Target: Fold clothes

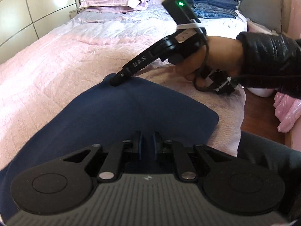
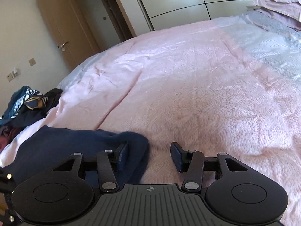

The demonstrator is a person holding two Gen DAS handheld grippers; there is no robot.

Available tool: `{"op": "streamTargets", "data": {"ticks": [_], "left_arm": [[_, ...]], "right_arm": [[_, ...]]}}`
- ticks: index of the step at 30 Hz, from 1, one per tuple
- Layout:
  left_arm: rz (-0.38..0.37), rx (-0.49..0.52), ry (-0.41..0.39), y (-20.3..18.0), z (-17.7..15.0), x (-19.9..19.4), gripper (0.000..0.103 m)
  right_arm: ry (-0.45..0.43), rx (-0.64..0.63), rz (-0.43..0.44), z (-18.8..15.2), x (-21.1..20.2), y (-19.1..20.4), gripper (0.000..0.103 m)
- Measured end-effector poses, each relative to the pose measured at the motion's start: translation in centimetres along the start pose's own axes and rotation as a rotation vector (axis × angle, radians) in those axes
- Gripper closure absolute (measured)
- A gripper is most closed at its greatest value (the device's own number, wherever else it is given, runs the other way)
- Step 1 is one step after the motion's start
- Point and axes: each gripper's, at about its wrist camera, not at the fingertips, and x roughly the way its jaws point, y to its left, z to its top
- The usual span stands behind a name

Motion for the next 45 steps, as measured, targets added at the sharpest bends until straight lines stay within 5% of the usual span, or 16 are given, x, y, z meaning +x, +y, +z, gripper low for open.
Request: {"op": "streamTargets", "data": {"ticks": [6, 11, 16, 22, 25, 27, 31, 36, 41, 45], "left_arm": [[-0.001, -0.01, -0.023, 0.3, 0.9, -1.3, 0.093], [0.076, -0.066, -0.065, 4.2, 2.0, -1.8, 0.093], [0.05, -0.098, 0.008, 8.3, 2.7, 2.9, 0.093], [0.03, -0.157, 0.028, 11.6, 1.2, 5.5, 0.09], [0.086, -0.151, 0.04, 12.7, 0.7, 5.8, 0.094], [0.084, -0.172, 0.038, 13.8, 0.6, 6.0, 0.087], [0.1, -0.173, 0.028, 14.0, 0.3, 4.8, 0.083], [0.183, -0.215, -0.004, 13.9, -0.1, 1.2, 0.089], [0.101, -0.294, -0.084, 11.7, -1.1, -3.6, 0.087], [0.128, -0.192, 0.015, 9.4, -2.1, -1.5, 0.087]], "right_arm": [[0.001, 0.072, 0.011, 0.7, -0.7, -0.4, 0.055], [-0.04, 0.07, 0.005, 0.9, -3.1, 0.3, 0.054], [-0.101, -0.042, 0.016, 1.4, -4.9, 3.0, 0.055], [0.048, -0.24, 0.097, 1.1, -0.9, 6.0, 0.055], [0.067, -0.249, 0.082, 1.1, 1.6, 4.8, 0.071], [0.045, -0.225, 0.035, 1.6, 2.2, 4.0, 0.082], [0.038, -0.15, -0.008, 2.1, 2.3, 2.3, 0.082], [-0.036, -0.131, -0.043, 1.9, -3.0, 3.4, 0.082], [-0.108, -0.096, 0.052, -1.0, -8.7, 7.0, 0.082], [-0.059, -0.109, 0.114, -6.1, -9.8, 9.9, 0.081]]}}
